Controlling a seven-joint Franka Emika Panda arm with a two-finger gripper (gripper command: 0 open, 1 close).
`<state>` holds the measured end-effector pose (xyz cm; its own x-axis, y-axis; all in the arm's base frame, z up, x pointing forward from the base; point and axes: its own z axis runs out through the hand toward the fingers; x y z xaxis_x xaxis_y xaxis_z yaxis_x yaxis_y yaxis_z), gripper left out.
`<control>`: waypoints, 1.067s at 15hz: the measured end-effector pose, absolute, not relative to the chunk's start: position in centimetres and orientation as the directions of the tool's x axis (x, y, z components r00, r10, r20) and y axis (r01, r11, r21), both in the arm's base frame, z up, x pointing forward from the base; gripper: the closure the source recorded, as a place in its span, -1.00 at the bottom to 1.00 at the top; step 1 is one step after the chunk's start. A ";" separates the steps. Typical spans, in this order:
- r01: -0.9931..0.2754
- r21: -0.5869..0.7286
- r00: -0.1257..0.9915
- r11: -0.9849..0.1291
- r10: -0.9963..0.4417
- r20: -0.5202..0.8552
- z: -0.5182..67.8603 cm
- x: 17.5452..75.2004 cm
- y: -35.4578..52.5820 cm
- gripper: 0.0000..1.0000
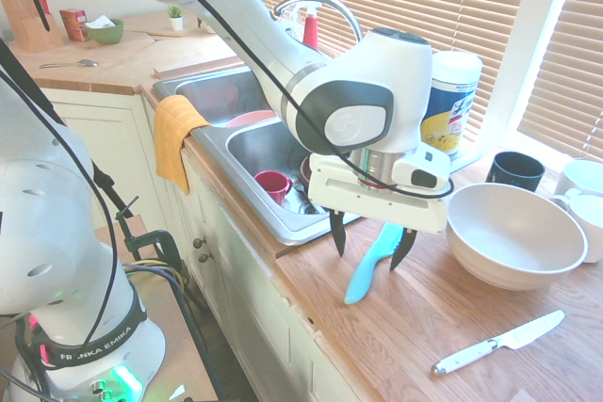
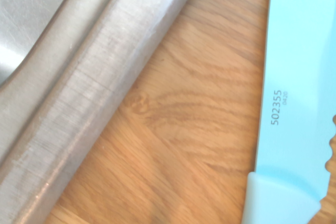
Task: Put the knife into the sink
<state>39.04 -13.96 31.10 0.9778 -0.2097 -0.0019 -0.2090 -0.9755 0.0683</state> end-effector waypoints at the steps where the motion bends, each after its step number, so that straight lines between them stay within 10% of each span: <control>1: -0.215 0.065 0.977 -0.974 -0.215 0.001 31.1 39.0 -14.1 1.00; 16: -0.331 -0.018 0.941 -0.943 -0.332 0.065 31.1 38.0 -15.9 1.00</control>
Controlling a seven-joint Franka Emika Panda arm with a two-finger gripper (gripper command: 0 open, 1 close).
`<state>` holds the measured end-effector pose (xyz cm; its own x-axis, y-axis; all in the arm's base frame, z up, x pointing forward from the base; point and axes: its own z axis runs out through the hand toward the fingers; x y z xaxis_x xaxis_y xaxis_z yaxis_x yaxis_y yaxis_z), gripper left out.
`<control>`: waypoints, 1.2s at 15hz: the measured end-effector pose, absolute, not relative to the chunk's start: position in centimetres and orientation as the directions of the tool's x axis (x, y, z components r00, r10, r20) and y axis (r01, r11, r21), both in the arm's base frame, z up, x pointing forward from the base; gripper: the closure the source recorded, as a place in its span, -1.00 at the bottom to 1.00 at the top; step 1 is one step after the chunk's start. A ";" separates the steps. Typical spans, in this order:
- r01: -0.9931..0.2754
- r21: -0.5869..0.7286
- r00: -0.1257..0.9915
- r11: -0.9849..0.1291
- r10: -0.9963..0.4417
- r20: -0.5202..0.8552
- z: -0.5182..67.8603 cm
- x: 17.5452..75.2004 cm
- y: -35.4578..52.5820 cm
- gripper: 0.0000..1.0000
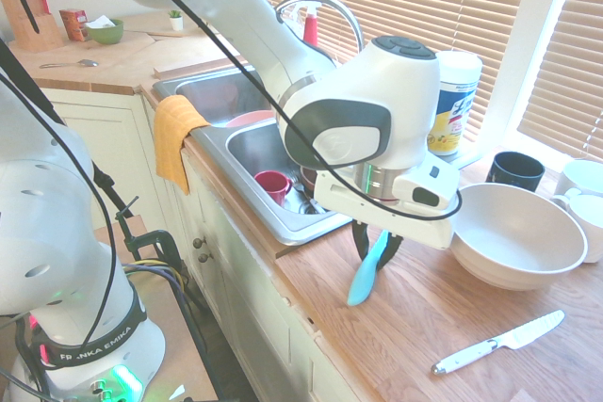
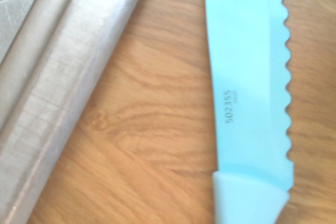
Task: Put the knife into the sink
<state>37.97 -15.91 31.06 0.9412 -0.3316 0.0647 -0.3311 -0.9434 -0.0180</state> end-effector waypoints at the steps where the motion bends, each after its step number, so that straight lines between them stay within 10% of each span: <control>1: -0.332 -0.018 0.941 -0.943 -0.333 0.066 31.1 37.9 -15.9 1.00; 18: -0.398 -0.065 0.912 -0.915 -0.402 0.078 37.9 39.2 -17.0 1.00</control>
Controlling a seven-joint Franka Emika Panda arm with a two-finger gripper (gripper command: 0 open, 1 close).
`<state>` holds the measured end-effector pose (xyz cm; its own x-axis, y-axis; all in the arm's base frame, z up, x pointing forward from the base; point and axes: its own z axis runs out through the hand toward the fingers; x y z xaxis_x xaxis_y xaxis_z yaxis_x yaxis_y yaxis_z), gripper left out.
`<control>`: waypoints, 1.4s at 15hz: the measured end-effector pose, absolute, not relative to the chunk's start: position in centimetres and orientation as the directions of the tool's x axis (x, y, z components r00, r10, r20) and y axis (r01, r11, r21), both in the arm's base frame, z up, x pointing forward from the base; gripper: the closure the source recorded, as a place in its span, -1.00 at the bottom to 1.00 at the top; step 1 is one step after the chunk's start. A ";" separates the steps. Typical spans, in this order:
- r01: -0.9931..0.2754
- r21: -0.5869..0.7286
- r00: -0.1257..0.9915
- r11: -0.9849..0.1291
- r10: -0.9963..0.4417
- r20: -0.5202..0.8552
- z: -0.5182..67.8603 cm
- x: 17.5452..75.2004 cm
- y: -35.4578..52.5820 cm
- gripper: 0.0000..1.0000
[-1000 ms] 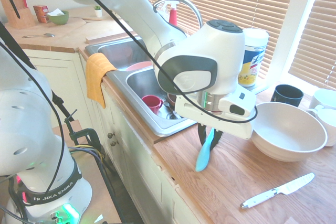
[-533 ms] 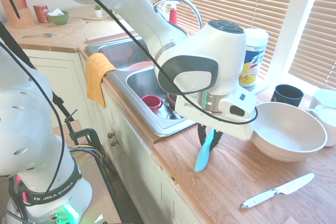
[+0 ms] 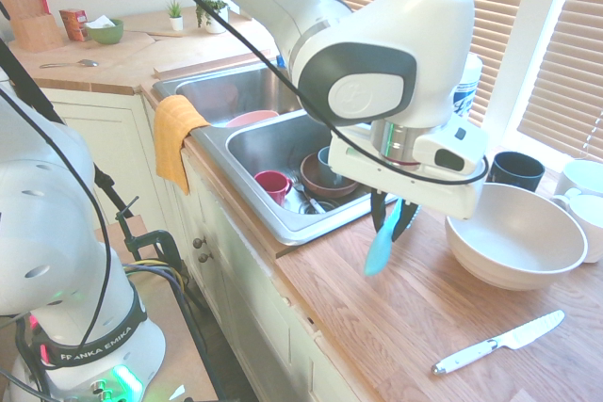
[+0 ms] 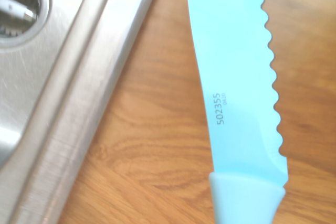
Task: Put the knife into the sink
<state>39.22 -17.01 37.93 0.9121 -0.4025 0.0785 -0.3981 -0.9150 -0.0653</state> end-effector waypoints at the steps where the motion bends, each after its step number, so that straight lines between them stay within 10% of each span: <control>1: -0.405 -0.067 0.908 -0.912 -0.410 0.084 38.8 39.5 -16.9 1.00; 9: -0.610 -0.051 0.772 -0.791 -0.608 0.184 44.8 41.5 -7.9 1.00; 21: -0.749 -0.095 0.629 -0.656 -0.748 0.212 36.6 41.7 11.4 1.00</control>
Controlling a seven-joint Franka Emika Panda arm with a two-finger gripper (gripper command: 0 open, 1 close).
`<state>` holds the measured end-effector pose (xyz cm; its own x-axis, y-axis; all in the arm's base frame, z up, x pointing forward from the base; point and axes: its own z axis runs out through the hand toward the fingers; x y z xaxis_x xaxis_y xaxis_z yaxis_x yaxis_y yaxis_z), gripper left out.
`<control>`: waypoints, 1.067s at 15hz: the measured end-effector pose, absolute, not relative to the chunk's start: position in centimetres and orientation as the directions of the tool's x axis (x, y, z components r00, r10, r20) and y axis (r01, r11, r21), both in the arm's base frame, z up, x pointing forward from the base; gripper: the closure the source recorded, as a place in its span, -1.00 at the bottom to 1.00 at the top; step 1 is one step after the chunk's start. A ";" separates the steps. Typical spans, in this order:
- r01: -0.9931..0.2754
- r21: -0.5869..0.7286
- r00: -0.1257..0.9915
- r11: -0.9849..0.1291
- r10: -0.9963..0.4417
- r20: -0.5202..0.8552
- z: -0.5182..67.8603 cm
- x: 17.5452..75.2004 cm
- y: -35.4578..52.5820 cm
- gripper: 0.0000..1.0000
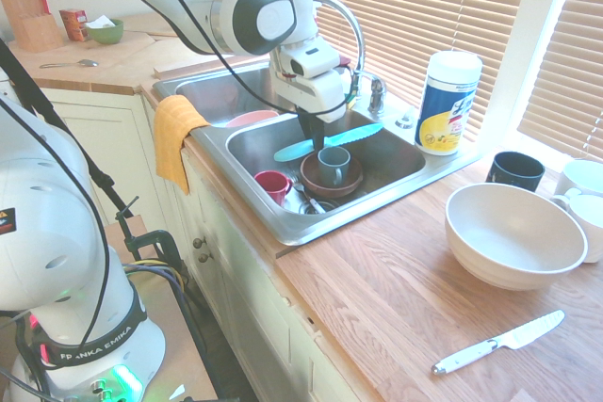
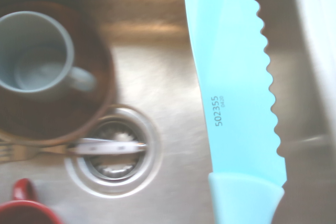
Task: Put the knife into the sink
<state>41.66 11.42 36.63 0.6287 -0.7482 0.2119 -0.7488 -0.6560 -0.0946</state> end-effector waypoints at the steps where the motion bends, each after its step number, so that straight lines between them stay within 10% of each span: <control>1: -0.755 -0.099 0.622 -0.649 -0.755 0.205 35.6 41.8 12.3 1.00; 16: -0.779 -0.094 0.609 -0.620 -0.784 0.120 19.0 47.5 11.0 1.00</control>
